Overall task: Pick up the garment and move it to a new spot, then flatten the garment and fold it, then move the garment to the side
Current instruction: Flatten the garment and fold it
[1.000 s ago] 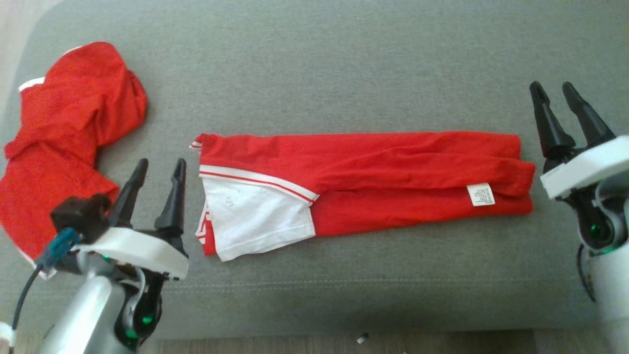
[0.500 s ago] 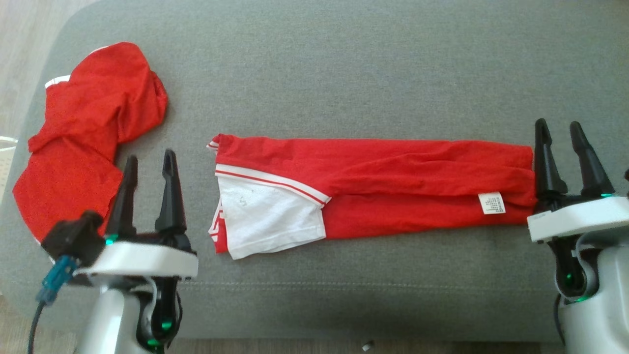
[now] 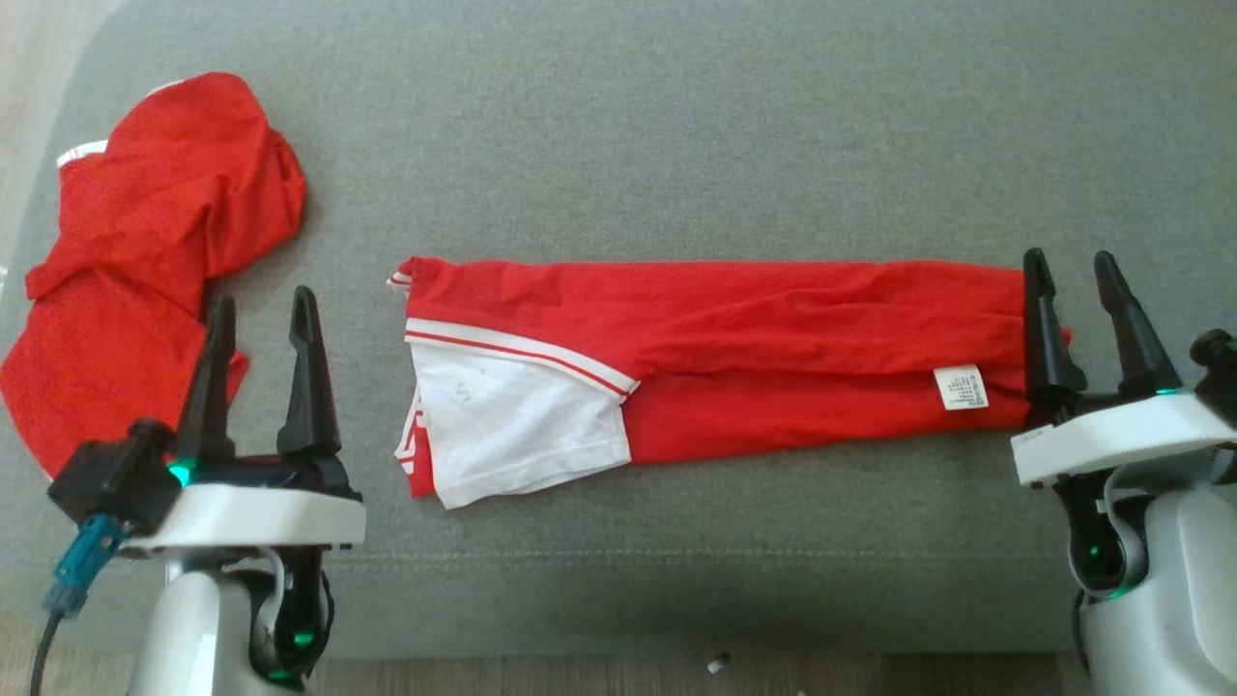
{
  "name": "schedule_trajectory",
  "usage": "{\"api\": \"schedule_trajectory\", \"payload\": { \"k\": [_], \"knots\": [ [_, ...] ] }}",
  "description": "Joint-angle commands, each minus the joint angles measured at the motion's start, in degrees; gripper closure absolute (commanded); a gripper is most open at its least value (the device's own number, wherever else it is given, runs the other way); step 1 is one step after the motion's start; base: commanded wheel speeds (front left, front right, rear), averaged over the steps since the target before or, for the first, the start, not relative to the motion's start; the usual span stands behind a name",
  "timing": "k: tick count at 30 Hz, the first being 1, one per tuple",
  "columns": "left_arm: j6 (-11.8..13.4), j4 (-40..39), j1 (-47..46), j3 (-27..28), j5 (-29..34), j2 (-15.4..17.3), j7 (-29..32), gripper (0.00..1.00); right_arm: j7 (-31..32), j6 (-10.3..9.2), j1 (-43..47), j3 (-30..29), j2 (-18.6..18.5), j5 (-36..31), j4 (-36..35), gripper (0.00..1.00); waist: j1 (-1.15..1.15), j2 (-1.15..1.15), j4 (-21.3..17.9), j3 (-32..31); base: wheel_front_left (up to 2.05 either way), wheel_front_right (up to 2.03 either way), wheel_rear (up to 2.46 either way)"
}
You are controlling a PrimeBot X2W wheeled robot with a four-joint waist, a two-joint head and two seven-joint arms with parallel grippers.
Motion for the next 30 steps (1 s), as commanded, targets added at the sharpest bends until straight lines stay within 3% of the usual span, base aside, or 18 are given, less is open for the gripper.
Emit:
{"api": "schedule_trajectory", "payload": {
  "k": [1, 16, 30],
  "knots": [
    [-0.26, -1.99, -2.34, 1.90, 0.19, 0.28, -0.67, 0.00, -0.48, 0.36, -1.48, 1.03, 0.04, -0.51, -1.82, 0.00, 0.00, 0.00, -0.15, 0.39, 0.00, 0.00, 0.00],
    [0.80, -2.40, -3.92, -0.64, 0.74, 0.25, -0.67, 0.00, 2.29, 0.36, -5.84, -2.31, 0.23, -0.65, 6.54, 0.00, 0.00, 0.00, -0.13, 3.34, 0.00, 0.00, 0.00],
    [0.86, -3.43, -5.02, -0.15, -0.13, 0.25, -0.68, 0.00, 7.55, 0.36, -8.55, -8.62, 2.36, -6.23, 14.43, 0.00, 0.00, 0.00, 0.81, 5.58, 0.00, 0.00, 0.00]
  ]
}}
